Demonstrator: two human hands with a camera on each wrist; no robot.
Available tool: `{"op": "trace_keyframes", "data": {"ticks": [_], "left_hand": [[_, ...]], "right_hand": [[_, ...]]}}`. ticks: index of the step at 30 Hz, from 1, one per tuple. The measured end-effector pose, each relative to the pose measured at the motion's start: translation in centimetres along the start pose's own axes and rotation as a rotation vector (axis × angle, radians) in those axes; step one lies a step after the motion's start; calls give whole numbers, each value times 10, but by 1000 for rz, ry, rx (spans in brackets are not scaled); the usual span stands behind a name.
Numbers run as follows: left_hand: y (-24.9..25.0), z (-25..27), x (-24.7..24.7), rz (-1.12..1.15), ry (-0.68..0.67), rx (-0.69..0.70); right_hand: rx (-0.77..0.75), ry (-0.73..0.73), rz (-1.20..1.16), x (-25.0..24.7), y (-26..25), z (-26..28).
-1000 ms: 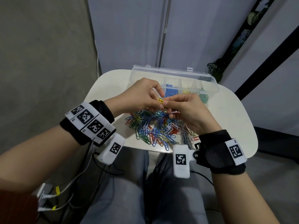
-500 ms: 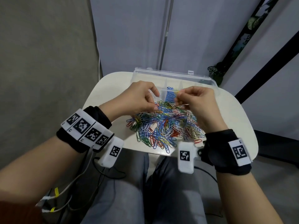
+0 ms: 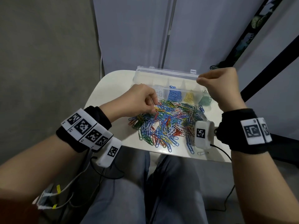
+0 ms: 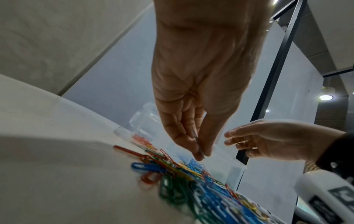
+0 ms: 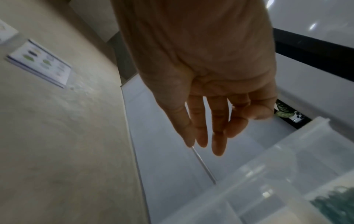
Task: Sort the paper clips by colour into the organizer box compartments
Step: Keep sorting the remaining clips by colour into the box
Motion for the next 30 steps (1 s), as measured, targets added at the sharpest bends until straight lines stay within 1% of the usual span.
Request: {"op": "trace_keyframes", "data": {"ticks": [2,4,7,10,12,15,18,20,22,24,28,30], "left_hand": [[3,-1,-1,-27,-1,17],[10,-1,-2,-84,1,58],[21,-2,-2,-206,5,118],[27,-2,-2,-212,-13,135],[27,-1,-1,-190,-26,130],[25,1,4,-182,-44,121],[23,3,12,-176,-76,104],[22,3,19,-197,-110,105],[24,4,25,-227,-146,119],[25,3,28,-241,-170,124],[27,-3,25,-240,-159,129],[27,-5,24,-221,-144,119]], "right_hand": [[-26,-36,-38,-4,-6,15],[-47,-129,-25,-3,-12,33],[-48,-337,104,10,-8,56],[-48,-544,269,28,2,74],[-71,-640,351,37,5,83],[-139,-703,462,49,4,92],[-212,-704,567,58,0,90],[-227,-701,587,58,-2,85],[-179,-692,533,53,-2,78],[-97,-674,416,47,2,72],[96,-650,25,34,12,63],[196,-662,-112,31,17,61]]}}
Point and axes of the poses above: each hand's wrist, its own z-axis away from the middle knuckle, its own x-axis out of the palm, y = z × x, the point moved 7 cm from there along -z, towards the middle knuckle, and after that the axes turned 8 degrees about z, right-handed, at the moved point
